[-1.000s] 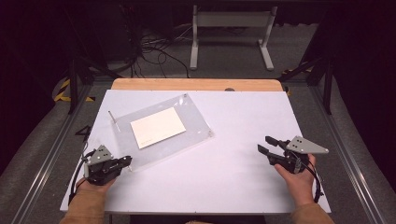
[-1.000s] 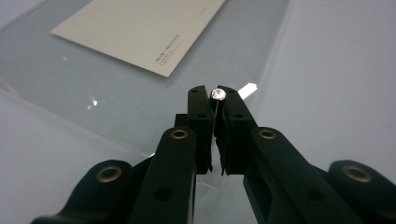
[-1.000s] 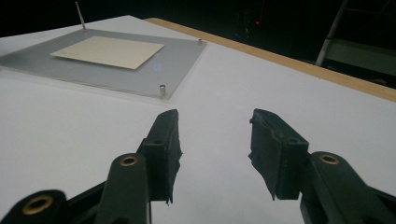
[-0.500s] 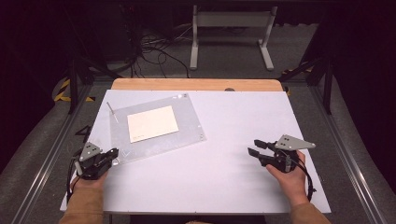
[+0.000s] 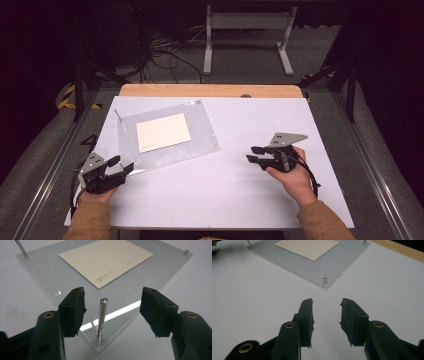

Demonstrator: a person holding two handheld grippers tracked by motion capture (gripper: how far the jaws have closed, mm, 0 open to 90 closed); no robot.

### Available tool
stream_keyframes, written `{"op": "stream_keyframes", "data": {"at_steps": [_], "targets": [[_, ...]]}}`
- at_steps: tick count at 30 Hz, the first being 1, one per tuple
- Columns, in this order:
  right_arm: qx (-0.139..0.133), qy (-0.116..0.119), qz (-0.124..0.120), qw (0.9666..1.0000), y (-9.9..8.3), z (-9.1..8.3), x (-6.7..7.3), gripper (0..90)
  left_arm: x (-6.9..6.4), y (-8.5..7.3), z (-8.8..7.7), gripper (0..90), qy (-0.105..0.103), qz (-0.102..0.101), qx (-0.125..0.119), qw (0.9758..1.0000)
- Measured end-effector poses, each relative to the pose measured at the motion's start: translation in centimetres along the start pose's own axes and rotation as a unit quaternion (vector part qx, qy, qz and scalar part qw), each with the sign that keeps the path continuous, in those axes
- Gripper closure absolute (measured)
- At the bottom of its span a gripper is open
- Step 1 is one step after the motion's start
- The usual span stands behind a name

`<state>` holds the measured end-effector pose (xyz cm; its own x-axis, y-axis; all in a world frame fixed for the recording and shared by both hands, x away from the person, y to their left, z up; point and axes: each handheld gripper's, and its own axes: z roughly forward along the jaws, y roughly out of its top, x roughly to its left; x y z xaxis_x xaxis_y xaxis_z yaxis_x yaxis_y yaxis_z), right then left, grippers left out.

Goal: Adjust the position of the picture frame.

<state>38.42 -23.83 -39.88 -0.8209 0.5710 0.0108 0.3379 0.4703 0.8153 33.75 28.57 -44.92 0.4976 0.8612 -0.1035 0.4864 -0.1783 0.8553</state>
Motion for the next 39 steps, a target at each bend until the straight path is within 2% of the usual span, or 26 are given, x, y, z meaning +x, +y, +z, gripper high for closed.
{"op": "stream_keyframes", "data": {"at_steps": [4,6,7,11,16,21,27,32,39], "targets": [[0.039,0.027,-0.019,0.9987,2.4,2.6,0.1,59.6,0.3,-0.1,-0.1,30.7,-0.002,-0.010,-0.004,0.9999],[0.050,0.035,-0.024,0.9978,3.0,3.5,0.2,59.5,0.4,-0.2,-0.2,30.0,-0.001,-0.011,-0.006,0.9999],[0.050,0.035,-0.024,0.9978,3.0,3.5,0.2,59.5,0.4,-0.2,-0.2,29.8,-0.001,-0.011,-0.006,0.9999],[0.078,0.050,-0.045,0.9947,5.1,6.2,0.2,59.5,0.5,-0.2,-0.3,29.8,-0.002,-0.015,-0.008,0.9999],[0.096,0.054,-0.051,0.9926,6.2,7.9,-0.2,60.3,0.6,-0.2,-0.3,29.7,-0.002,-0.015,-0.006,0.9999],[0.120,0.056,-0.051,0.9898,6.7,10.2,-0.8,60.5,0.6,-0.2,-0.3,30.0,-0.004,-0.017,-0.004,0.9998],[0.140,0.059,-0.051,0.9870,6.5,12.7,-1.6,61.8,0.7,-0.2,-0.3,30.3,-0.003,-0.019,-0.004,0.9998],[0.147,0.047,-0.054,0.9865,6.3,13.8,-2.0,60.9,0.8,-0.3,-0.3,30.6,-0.001,-0.026,-0.001,0.9997],[0.155,0.059,-0.061,0.9842,6.0,14.4,-2.1,69.3,0.9,-0.4,-0.3,30.7,0.000,-0.029,0.000,0.9996]]}}
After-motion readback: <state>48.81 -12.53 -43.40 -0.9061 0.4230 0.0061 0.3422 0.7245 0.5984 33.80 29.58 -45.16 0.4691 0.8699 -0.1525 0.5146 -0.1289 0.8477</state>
